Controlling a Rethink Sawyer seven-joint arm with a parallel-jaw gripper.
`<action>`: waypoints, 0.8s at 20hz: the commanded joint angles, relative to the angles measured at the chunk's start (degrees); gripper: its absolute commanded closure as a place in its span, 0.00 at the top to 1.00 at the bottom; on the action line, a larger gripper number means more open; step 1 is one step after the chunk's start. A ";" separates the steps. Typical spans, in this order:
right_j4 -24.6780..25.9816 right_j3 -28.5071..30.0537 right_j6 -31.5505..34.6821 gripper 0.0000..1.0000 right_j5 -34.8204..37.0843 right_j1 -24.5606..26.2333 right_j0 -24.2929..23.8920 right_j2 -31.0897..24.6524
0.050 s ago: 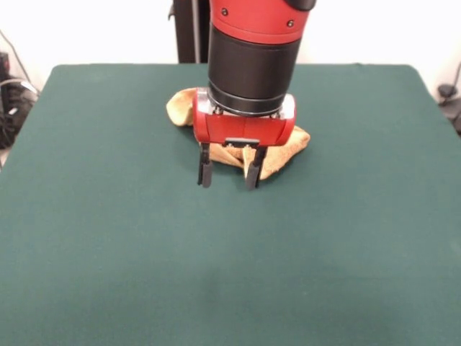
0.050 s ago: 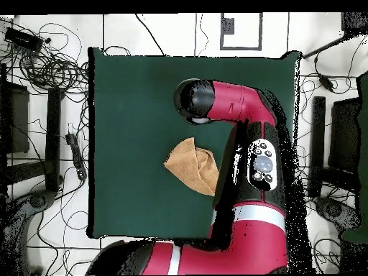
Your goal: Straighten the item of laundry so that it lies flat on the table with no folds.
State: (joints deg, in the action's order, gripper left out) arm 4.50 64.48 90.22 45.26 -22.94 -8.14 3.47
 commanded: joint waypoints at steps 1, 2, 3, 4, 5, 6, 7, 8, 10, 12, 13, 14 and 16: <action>-1.89 1.68 8.40 1.00 7.61 0.72 1.84 -2.81; -1.93 1.59 8.37 1.00 7.98 0.55 1.80 -2.75; -1.96 1.53 8.34 1.00 8.36 0.36 1.76 -2.70; -2.01 1.83 8.31 1.00 8.57 -0.01 1.68 -2.65; -2.04 1.96 8.24 1.00 8.91 -0.36 1.63 -2.61; -2.09 1.93 8.10 1.00 9.67 -0.69 1.59 -2.60; -2.14 2.16 7.90 1.00 10.27 -1.19 1.52 -2.60; -2.22 2.58 7.63 1.00 10.82 -1.74 1.42 -2.68; -2.39 4.09 7.01 1.00 11.44 -3.25 1.16 -2.92; -2.48 5.90 6.42 1.00 11.59 -4.69 0.88 -3.08; -2.45 6.89 6.10 1.00 11.45 -5.37 0.71 -3.16; -2.43 7.88 5.77 1.00 11.30 -6.06 0.53 -3.23; -2.37 9.78 5.30 1.00 10.86 -7.30 0.22 -3.29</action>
State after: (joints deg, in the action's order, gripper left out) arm 4.24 65.37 90.22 50.79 -26.91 -8.26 3.46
